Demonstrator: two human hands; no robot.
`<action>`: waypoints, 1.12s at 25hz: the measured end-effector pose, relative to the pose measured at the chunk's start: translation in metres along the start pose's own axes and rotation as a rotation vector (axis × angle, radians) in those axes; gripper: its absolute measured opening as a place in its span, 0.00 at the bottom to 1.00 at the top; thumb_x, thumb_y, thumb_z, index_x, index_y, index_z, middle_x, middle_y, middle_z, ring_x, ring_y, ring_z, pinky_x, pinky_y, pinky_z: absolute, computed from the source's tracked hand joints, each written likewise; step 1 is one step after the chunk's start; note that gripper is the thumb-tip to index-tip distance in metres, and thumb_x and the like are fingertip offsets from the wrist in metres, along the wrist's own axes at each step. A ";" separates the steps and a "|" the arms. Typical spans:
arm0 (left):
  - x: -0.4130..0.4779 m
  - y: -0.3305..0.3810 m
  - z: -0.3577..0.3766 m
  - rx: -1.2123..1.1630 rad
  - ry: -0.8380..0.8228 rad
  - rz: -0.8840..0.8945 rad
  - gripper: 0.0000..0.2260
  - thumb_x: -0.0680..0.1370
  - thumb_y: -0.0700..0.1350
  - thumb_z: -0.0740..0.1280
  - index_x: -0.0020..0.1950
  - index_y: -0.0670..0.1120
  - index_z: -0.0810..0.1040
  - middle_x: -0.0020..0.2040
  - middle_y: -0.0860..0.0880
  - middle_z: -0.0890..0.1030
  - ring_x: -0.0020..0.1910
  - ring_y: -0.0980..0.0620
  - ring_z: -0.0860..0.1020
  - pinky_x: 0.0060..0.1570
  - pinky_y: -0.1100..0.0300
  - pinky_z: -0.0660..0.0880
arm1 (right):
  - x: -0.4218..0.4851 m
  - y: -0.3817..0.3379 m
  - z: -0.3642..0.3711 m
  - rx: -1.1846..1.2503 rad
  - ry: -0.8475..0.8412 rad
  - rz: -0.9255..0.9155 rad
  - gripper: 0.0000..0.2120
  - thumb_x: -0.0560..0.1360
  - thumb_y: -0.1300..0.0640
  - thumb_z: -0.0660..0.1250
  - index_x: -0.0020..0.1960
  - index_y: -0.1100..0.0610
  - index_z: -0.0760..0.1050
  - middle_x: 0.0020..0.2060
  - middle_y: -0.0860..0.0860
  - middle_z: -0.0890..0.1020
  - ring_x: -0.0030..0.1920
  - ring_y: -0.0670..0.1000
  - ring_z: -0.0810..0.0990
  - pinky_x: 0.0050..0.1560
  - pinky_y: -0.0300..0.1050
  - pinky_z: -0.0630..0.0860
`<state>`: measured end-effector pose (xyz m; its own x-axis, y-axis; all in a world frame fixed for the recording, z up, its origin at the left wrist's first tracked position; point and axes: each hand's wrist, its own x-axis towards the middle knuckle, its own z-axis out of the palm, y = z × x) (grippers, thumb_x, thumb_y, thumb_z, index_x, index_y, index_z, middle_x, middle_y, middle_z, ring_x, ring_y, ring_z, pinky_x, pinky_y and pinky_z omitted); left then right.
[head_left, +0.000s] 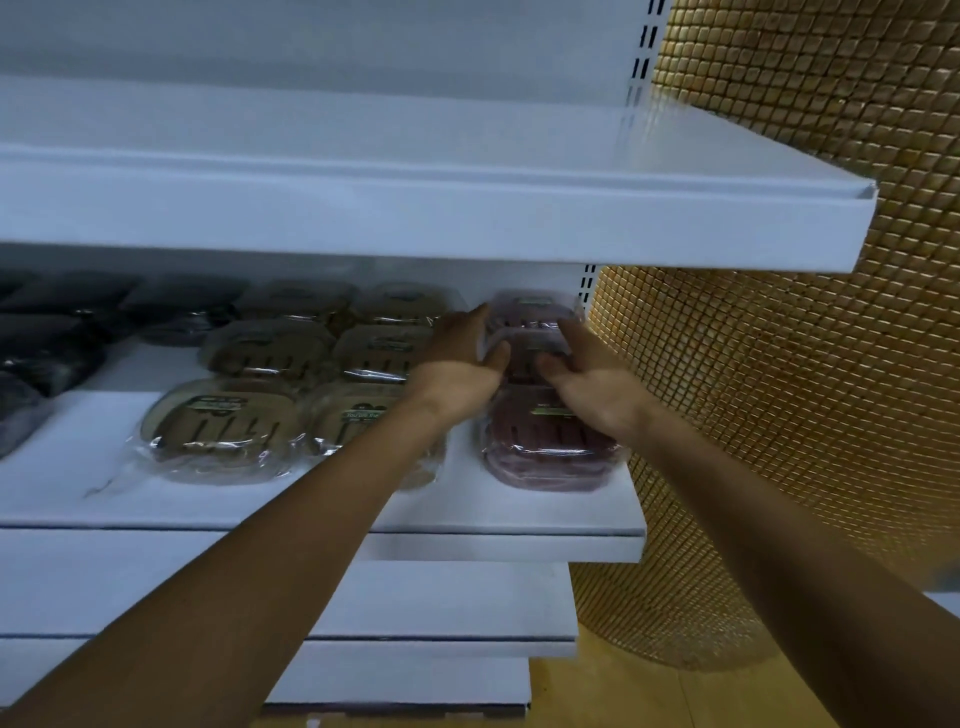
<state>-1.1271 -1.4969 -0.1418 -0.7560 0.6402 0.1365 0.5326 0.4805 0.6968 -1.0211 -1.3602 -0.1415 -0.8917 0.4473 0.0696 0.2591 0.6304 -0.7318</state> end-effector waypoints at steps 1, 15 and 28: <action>-0.004 -0.004 -0.010 0.019 0.027 0.005 0.22 0.82 0.48 0.63 0.76 0.47 0.67 0.73 0.43 0.71 0.71 0.46 0.69 0.67 0.60 0.65 | 0.001 -0.007 0.006 -0.035 -0.006 -0.022 0.17 0.78 0.48 0.61 0.67 0.41 0.67 0.62 0.48 0.76 0.61 0.52 0.74 0.64 0.51 0.71; -0.054 -0.097 -0.083 0.559 -0.068 -0.037 0.23 0.84 0.59 0.49 0.65 0.47 0.75 0.64 0.36 0.74 0.64 0.36 0.73 0.65 0.47 0.65 | 0.045 -0.090 0.101 -0.316 -0.080 -0.018 0.22 0.82 0.51 0.54 0.75 0.54 0.62 0.75 0.56 0.64 0.73 0.58 0.64 0.70 0.49 0.61; -0.044 -0.101 -0.055 0.574 0.021 0.090 0.38 0.74 0.59 0.36 0.78 0.43 0.61 0.73 0.31 0.63 0.74 0.33 0.60 0.75 0.43 0.53 | 0.094 -0.075 0.130 -0.542 -0.129 0.007 0.31 0.81 0.42 0.43 0.79 0.56 0.56 0.79 0.56 0.54 0.78 0.57 0.51 0.77 0.59 0.51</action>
<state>-1.1686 -1.6061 -0.1797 -0.7027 0.6841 0.1956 0.7115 0.6767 0.1895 -1.1726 -1.4487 -0.1683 -0.9187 0.3927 -0.0429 0.3887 0.8790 -0.2763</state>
